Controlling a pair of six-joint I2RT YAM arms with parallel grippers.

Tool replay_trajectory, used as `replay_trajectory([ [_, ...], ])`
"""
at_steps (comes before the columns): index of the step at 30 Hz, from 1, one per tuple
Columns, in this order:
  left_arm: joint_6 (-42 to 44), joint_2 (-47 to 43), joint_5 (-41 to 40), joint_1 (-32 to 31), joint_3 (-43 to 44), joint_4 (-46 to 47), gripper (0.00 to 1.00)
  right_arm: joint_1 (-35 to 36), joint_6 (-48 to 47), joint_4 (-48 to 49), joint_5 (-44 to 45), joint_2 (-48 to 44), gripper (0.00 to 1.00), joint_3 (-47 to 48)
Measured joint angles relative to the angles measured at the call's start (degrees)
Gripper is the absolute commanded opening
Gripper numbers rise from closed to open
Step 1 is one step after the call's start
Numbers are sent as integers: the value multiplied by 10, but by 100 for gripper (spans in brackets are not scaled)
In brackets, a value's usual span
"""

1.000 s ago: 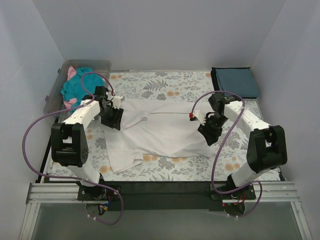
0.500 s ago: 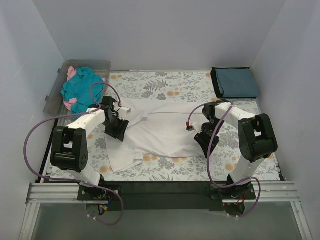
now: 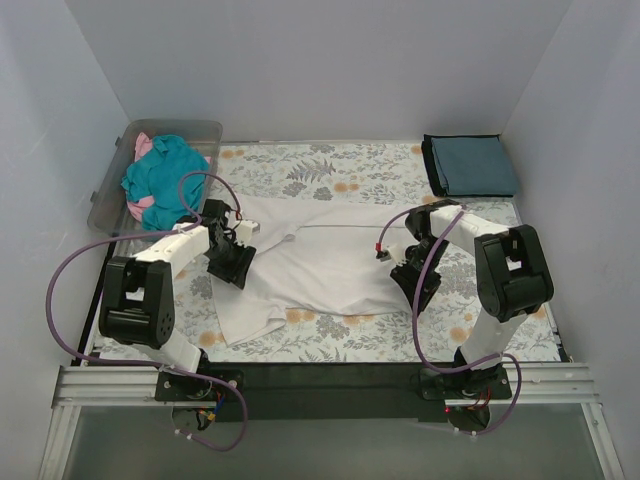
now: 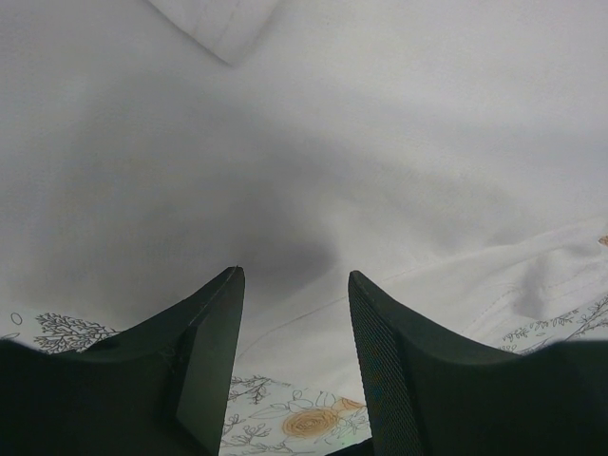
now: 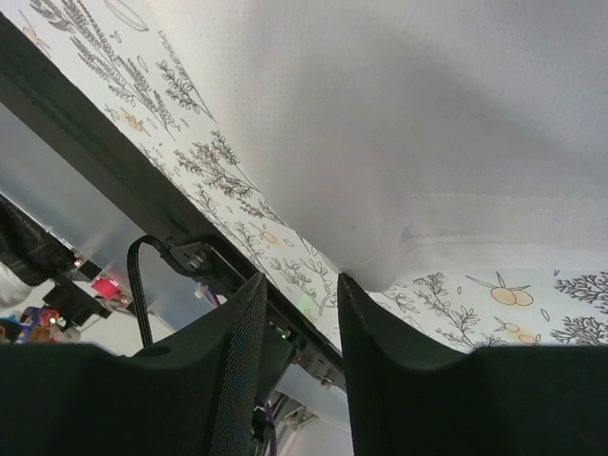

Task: Fold and stack the t-shirts
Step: Fold the tshirt

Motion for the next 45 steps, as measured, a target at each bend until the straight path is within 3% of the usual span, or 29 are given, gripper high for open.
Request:
replay_trajectory([
  [21, 2, -11, -9, 0, -14, 10, 47, -11, 53, 58, 37, 11, 43, -32],
  [25, 2, -12, -10, 0, -20, 14, 47, -11, 58, 59, 24, 11, 32, -29],
  [28, 2, -12, -12, 0, -27, 19, 47, -11, 55, 56, 11, 11, 17, -28],
  [29, 2, -12, -13, 0, -29, 19, 47, -11, 51, 51, 7, 11, 6, -26],
  [30, 2, -12, -14, 0, -31, 21, 47, -11, 50, 47, 3, 11, 1, -23],
  [45, 16, -15, -33, -2, -39, 30, 43, -19, -9, -34, 40, -18, 1, 9],
])
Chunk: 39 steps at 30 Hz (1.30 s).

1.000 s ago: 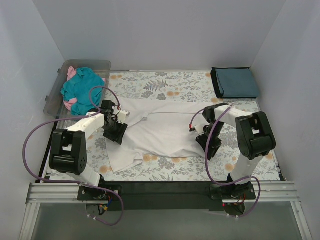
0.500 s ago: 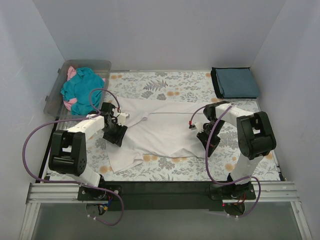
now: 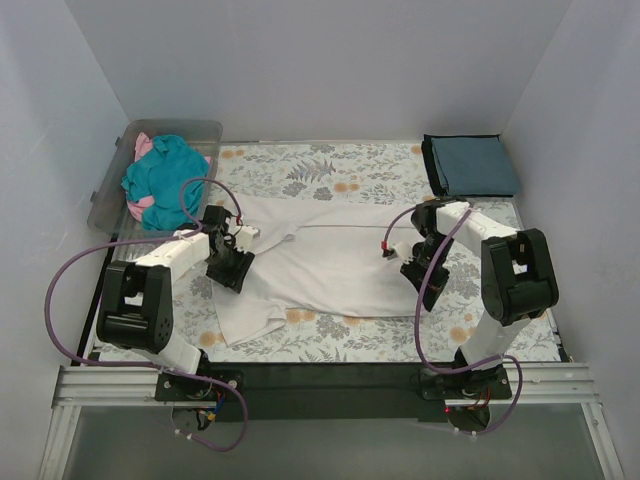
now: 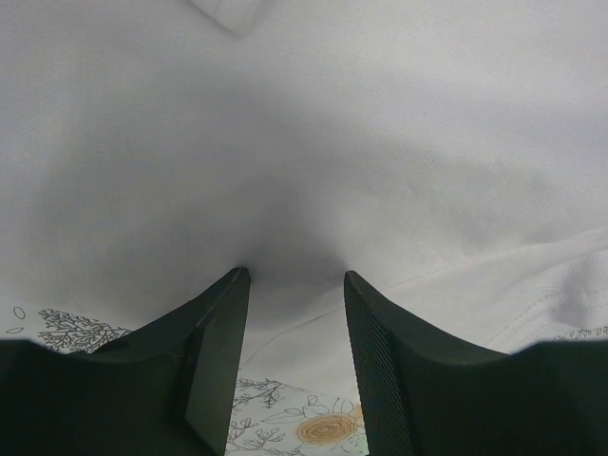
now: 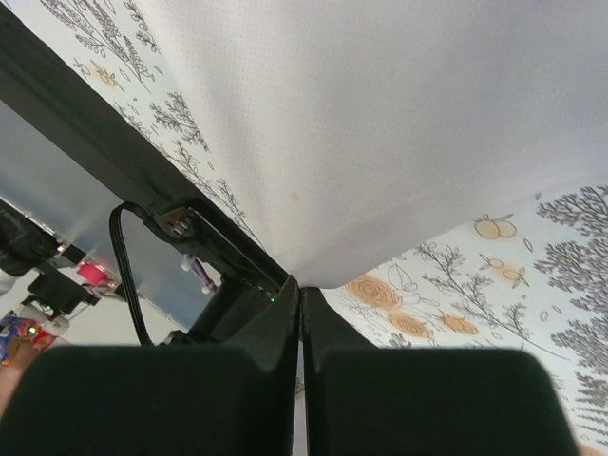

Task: Fold and stack the t-shirts
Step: Fold the tshirt

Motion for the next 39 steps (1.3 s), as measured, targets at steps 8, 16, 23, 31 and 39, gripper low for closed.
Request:
replay_trajectory([
  [8, 14, -6, -19, -2, -9, 14, 42, -4, -17, -12, 32, 0, 1, 27],
  [16, 47, -11, -15, -3, -7, -12, 43, -4, -44, -21, 51, 14, 30, -29],
  [23, 58, -43, 38, -2, 47, -86, 43, -4, -36, -15, 33, 27, 26, 125],
  [31, 57, -40, 50, -2, 34, -66, 42, 8, -1, 51, -11, 77, 24, 105],
  [39, 53, -46, 40, -2, -42, -62, 41, 15, 11, 111, 21, 107, 22, 55],
])
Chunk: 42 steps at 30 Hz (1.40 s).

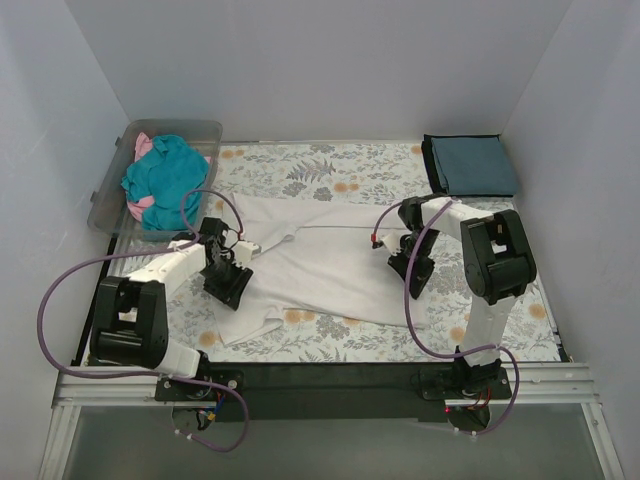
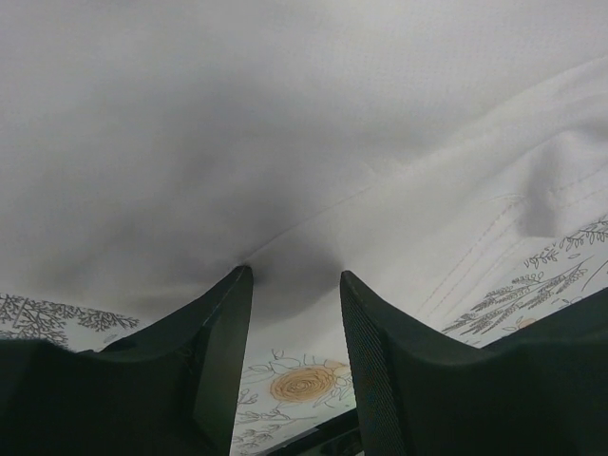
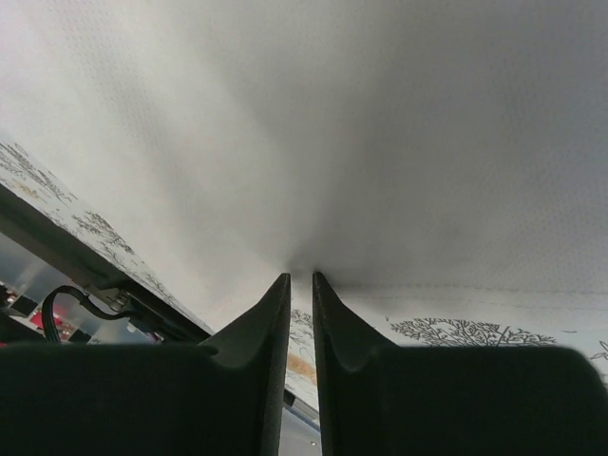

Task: Fold and stack the t-shirts
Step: Fold the tshirt

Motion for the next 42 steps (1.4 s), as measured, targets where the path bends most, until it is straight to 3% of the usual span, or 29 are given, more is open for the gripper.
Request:
replay_trajectory([
  [8, -14, -31, 7, -2, -6, -41, 42, -4, -5, -6, 25, 0, 29, 45],
  [11, -32, -14, 24, -2, 73, -70, 46, -13, 0, -7, 26, 0, 32, 123],
  [16, -69, 56, 47, -2, 253, -33, 49, -50, 28, 14, 16, 8, 31, 269],
  [22, -90, 196, 69, -2, 391, -25, 49, -71, 31, 31, 43, 98, 31, 385],
  [29, -96, 264, 71, -2, 410, -39, 49, -67, 13, 37, 81, 183, 36, 412],
  [34, -97, 266, 71, -2, 410, -39, 49, -66, -9, 46, 102, 185, 38, 403],
  [42, -96, 266, 70, -2, 398, -37, 49, -66, -37, 58, 115, 185, 48, 374],
])
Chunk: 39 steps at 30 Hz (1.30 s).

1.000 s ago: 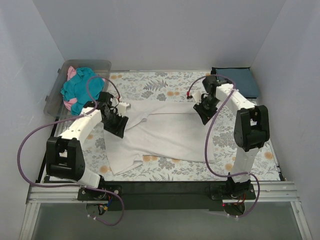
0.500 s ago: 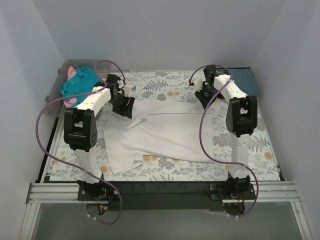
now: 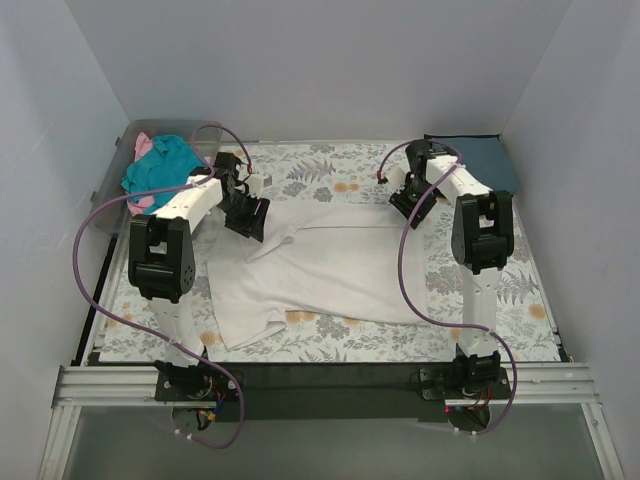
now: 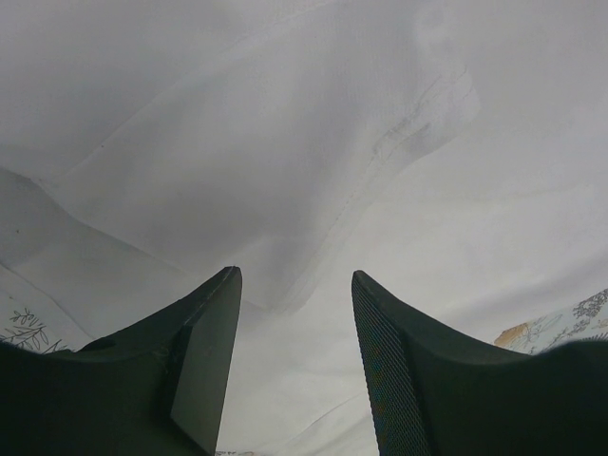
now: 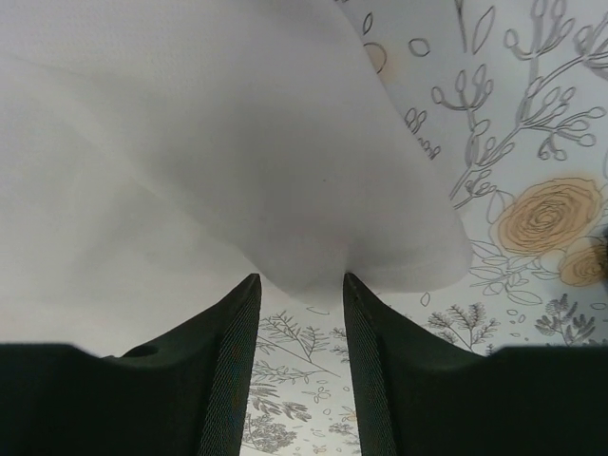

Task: Fold and stack the t-shirts
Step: Fold the tshirt

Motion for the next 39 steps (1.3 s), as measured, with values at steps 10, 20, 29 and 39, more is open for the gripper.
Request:
replay_trajectory([
  [10, 0, 0, -1, 0, -7, 0, 49, -7, -1, -2, -11, 0, 49, -17],
  [20, 0, -2, -2, 4, -26, 8, 49, -80, 91, -12, -127, -14, 47, 13],
  [29, 0, -3, -4, 7, -25, 9, 49, -105, 176, -21, -188, -2, 44, 17],
  [39, 0, -3, -7, 11, -26, 9, 49, -106, 204, -21, -200, 15, 44, 17],
])
